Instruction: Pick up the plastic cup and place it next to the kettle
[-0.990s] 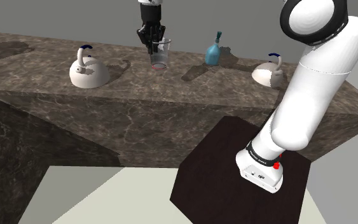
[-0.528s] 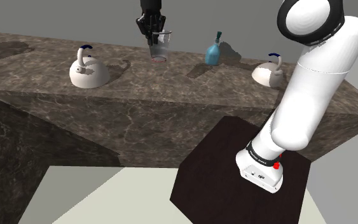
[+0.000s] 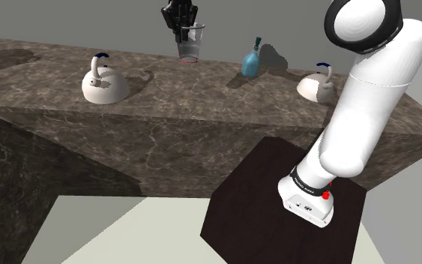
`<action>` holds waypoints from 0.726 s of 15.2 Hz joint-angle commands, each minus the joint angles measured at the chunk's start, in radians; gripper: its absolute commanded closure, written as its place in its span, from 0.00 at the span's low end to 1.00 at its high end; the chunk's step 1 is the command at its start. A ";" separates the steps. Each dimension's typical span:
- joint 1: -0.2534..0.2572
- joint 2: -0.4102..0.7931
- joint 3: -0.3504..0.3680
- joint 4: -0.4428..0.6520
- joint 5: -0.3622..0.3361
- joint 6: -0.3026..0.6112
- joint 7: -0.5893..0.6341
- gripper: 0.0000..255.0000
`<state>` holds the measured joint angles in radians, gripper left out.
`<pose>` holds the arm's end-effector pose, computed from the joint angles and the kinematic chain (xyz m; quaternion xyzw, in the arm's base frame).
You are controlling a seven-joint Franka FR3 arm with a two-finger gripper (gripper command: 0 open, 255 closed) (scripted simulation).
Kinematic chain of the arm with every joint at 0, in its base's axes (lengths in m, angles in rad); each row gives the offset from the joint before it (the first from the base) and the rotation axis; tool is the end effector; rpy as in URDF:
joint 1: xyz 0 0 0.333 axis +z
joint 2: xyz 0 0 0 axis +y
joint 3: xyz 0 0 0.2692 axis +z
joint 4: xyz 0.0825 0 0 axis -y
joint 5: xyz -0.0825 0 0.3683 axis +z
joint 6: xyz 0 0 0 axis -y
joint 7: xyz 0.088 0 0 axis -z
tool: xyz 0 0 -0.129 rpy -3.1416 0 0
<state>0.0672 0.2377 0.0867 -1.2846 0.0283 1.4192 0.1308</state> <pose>0.5749 0.0875 0.5387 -0.9983 -0.0123 0.0540 0.0168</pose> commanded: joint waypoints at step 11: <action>-0.103 -0.397 -0.090 -0.485 -0.001 0.083 -0.195 1.00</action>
<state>-0.0269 -0.1178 0.0075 -1.7280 0.0303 1.5018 -0.0424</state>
